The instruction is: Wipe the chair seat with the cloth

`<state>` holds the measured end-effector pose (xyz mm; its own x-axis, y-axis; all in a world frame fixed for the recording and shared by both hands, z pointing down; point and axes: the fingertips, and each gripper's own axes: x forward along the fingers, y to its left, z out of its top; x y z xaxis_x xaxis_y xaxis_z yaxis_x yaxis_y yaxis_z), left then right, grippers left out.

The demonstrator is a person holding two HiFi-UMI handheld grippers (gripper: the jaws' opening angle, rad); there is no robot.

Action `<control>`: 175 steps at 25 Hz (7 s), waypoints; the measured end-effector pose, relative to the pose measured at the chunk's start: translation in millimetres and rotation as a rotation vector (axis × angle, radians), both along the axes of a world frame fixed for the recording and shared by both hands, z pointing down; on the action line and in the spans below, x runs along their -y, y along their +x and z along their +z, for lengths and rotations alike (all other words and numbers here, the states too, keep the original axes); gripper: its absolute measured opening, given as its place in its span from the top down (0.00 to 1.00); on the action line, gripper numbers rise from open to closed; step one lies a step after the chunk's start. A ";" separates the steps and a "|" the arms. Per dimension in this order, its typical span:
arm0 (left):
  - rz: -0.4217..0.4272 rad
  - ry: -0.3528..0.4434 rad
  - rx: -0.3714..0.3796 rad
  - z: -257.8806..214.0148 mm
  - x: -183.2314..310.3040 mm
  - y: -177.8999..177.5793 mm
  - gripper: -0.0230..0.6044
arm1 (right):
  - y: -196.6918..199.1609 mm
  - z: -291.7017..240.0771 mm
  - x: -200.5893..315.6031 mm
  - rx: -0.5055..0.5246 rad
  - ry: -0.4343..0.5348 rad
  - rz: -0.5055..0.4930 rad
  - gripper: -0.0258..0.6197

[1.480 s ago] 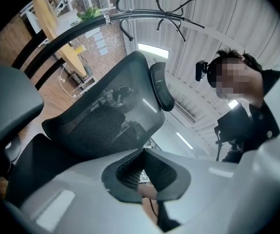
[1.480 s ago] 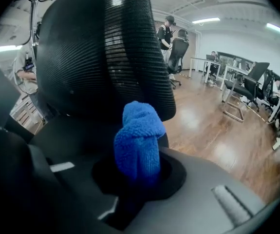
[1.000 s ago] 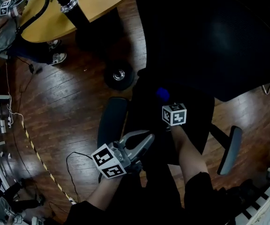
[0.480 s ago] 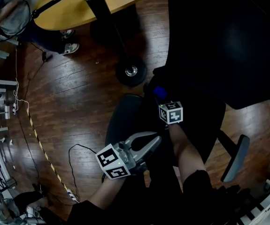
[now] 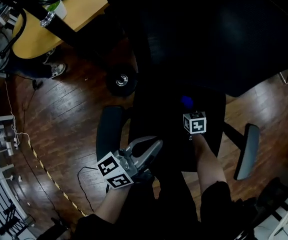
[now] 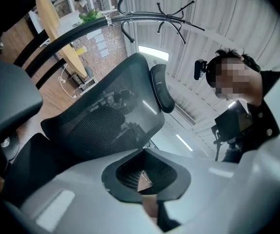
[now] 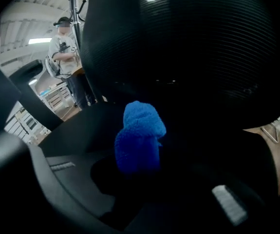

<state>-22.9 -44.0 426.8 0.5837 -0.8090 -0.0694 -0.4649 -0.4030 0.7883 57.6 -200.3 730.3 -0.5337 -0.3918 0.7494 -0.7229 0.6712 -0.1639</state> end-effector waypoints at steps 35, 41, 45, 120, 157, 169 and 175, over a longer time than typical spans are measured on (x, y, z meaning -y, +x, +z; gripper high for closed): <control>-0.119 0.020 0.002 -17.7 -25.8 -40.1 0.98 | -142.7 -52.4 -77.2 0.170 -0.022 -0.219 0.91; -0.168 0.020 0.013 -14.1 -41.5 -64.4 0.98 | -195.1 -23.7 -146.5 0.120 -0.034 -0.382 0.90; -0.159 0.017 0.015 -11.4 -45.2 -64.0 0.98 | -183.0 -22.6 -144.2 0.116 -0.010 -0.368 0.90; 0.048 0.086 0.013 -36.9 -29.1 44.9 0.98 | 220.0 -10.6 -156.8 -0.096 -0.128 0.375 0.90; -0.154 0.048 0.034 -26.2 -72.3 -52.0 0.98 | -130.6 -12.6 -286.5 0.156 -0.238 -0.253 0.90; 0.021 0.026 0.027 -13.0 -40.9 -2.4 0.98 | 98.4 5.3 -221.2 -0.031 -0.191 0.144 0.90; 0.090 0.029 0.023 -11.9 -25.7 24.7 0.98 | 205.2 -4.5 -209.1 -0.088 -0.164 0.319 0.90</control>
